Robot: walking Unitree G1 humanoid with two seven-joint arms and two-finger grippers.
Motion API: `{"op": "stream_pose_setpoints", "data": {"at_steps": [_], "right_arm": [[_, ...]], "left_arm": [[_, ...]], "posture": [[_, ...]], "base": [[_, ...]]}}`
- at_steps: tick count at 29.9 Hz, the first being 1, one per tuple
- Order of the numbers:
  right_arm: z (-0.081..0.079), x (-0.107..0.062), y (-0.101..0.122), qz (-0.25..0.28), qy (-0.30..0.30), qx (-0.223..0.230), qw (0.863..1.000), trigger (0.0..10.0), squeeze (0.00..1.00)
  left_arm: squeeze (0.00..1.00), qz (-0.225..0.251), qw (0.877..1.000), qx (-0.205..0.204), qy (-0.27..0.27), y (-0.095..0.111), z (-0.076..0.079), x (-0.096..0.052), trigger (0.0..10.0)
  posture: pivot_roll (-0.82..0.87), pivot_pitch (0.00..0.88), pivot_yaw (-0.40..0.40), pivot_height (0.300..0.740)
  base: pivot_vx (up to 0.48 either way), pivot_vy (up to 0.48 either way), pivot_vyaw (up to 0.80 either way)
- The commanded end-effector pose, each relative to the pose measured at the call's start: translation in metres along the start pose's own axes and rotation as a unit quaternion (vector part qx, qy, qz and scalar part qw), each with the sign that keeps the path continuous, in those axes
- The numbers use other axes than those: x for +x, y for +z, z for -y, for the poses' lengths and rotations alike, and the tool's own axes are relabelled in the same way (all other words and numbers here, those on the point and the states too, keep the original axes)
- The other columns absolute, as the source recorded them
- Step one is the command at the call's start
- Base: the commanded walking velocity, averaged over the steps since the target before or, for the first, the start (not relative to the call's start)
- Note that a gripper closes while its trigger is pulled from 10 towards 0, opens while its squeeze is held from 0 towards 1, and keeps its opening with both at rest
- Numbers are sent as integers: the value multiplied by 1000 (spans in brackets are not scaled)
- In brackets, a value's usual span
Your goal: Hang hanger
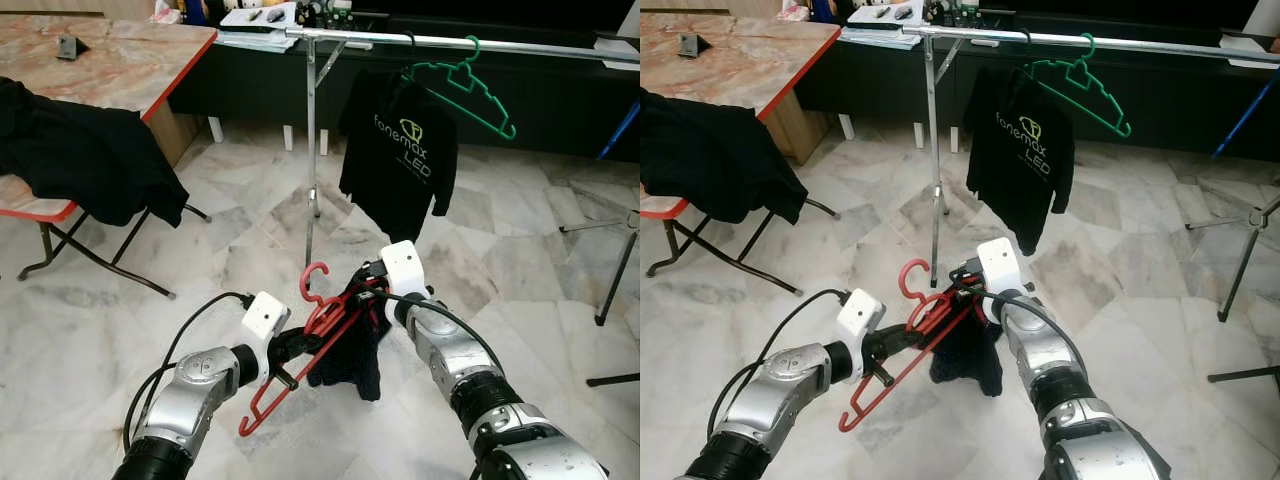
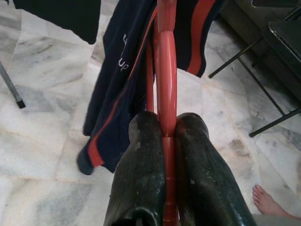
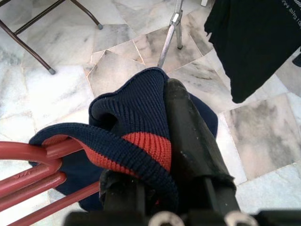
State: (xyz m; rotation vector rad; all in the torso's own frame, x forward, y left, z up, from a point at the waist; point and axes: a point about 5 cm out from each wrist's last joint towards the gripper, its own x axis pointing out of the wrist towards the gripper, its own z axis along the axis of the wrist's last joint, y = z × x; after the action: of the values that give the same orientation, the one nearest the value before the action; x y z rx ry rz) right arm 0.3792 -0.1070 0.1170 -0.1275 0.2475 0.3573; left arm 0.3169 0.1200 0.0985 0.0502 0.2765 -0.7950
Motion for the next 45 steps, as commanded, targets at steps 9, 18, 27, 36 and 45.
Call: {"op": "stream_pose_setpoints", "data": {"at_steps": [9, 18, 27, 36, 45], "right_arm": [[-15, 0, 32, 54, 53, 80, 994, 10000, 0], [-32, -9, 43, 56, 80, 122, 988, 10000, 0], [14, -18, 28, 47, -83, 140, 986, 10000, 0], [42, -23, 0, -9, -146, 116, 982, 10000, 0], [7, -16, 12, 13, -66, 146, 987, 10000, 0]], "left_arm": [[0, 11, 1000, 6, 25, 5, -4, 3, 10000], [0, 6, 999, 5, 35, 3, -5, 3, 10000], [0, -16, 999, 5, 44, -2, -8, 2, 10000], [0, -31, 999, 6, 22, -10, -5, -6, 10000], [0, -24, 999, 4, 22, -6, -5, -4, 10000]], "posture": [[36, 184, -9, 740], [33, 187, -12, 740], [25, 193, -11, 740], [35, 191, -10, 740], [34, 189, -6, 740]], "base": [[0, 0, 0], [0, 0, 0], [0, 0, 0], [0, 0, 0], [0, 0, 0]]}}
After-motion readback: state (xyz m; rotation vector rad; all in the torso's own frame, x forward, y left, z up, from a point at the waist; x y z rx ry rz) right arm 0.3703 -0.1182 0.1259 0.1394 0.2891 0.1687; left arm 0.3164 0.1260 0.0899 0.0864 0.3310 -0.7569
